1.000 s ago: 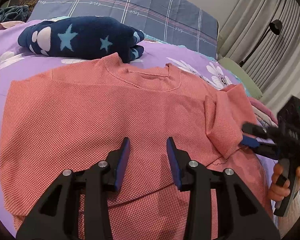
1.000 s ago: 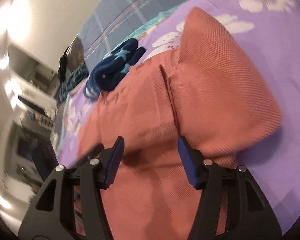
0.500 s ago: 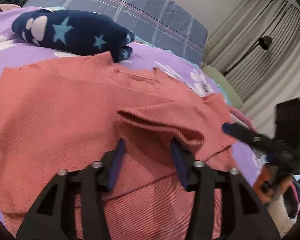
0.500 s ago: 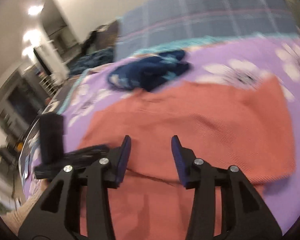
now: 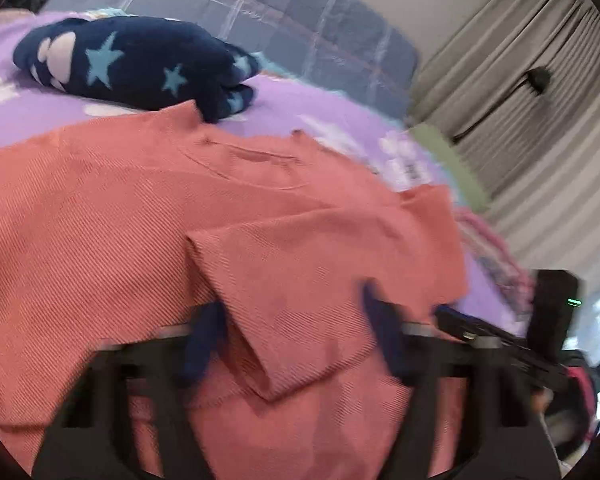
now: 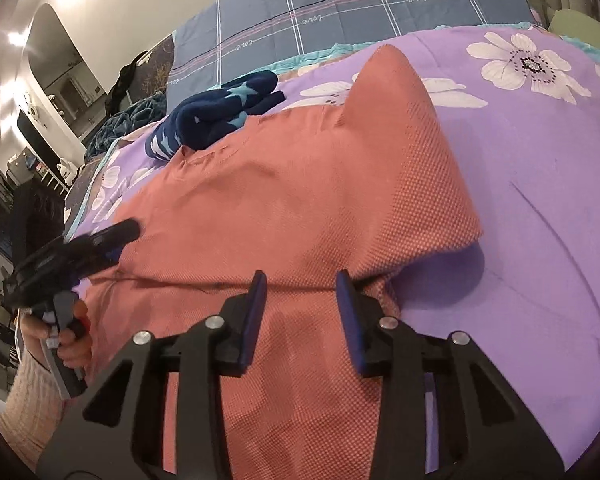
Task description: Fold small clothes
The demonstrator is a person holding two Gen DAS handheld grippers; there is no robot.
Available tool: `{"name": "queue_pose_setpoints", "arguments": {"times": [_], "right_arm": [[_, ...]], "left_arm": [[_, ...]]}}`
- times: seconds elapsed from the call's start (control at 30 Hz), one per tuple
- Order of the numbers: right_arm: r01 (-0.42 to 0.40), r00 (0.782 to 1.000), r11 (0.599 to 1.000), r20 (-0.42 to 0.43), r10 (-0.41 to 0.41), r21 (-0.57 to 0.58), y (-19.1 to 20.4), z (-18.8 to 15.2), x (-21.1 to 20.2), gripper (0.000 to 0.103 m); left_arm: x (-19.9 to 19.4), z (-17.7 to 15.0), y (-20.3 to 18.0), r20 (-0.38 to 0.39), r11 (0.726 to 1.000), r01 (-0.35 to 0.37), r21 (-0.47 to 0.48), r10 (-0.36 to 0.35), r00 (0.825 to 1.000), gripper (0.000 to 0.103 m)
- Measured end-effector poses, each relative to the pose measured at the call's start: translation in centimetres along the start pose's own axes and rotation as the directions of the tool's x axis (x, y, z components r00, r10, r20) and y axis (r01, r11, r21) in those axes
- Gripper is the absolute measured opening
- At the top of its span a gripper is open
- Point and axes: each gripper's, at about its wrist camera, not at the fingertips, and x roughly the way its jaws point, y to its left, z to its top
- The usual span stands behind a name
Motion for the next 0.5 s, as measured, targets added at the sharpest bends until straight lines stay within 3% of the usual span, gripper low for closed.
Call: {"name": "queue_pose_setpoints", "arguments": {"times": [0.03, 0.07, 0.23, 0.43, 0.5], "right_arm": [[-0.016, 1.0, 1.0, 0.005, 0.016, -0.014, 0.3, 0.0, -0.3, 0.037], [-0.029, 1.0, 0.999, 0.007, 0.029, -0.026, 0.6, 0.0, -0.5, 0.037], [-0.049, 0.999, 0.992, 0.003, 0.05, -0.119, 2.7, 0.4, -0.9, 0.035], [-0.07, 0.998, 0.988, -0.011, 0.07, -0.139, 4.2, 2.1, 0.8, 0.034], [-0.033, 0.999, 0.992, -0.042, 0.028, -0.124, 4.1, 2.5, 1.9, 0.034]], "left_arm": [[0.8, 0.4, -0.1, -0.047, 1.0, -0.014, 0.0, 0.014, 0.999, 0.002], [0.8, 0.8, -0.3, -0.044, 1.0, -0.015, -0.001, 0.015, 0.999, 0.002], [-4.6, 4.2, -5.1, 0.132, 0.99, -0.002, 0.141, -0.016, 0.991, 0.002], [-12.2, 7.0, -7.9, 0.31, 0.968, -0.076, 0.24, -0.003, 0.951, 0.002], [-13.4, 7.0, -7.5, 0.328, 0.962, -0.116, 0.248, 0.029, 0.944, 0.002]]}}
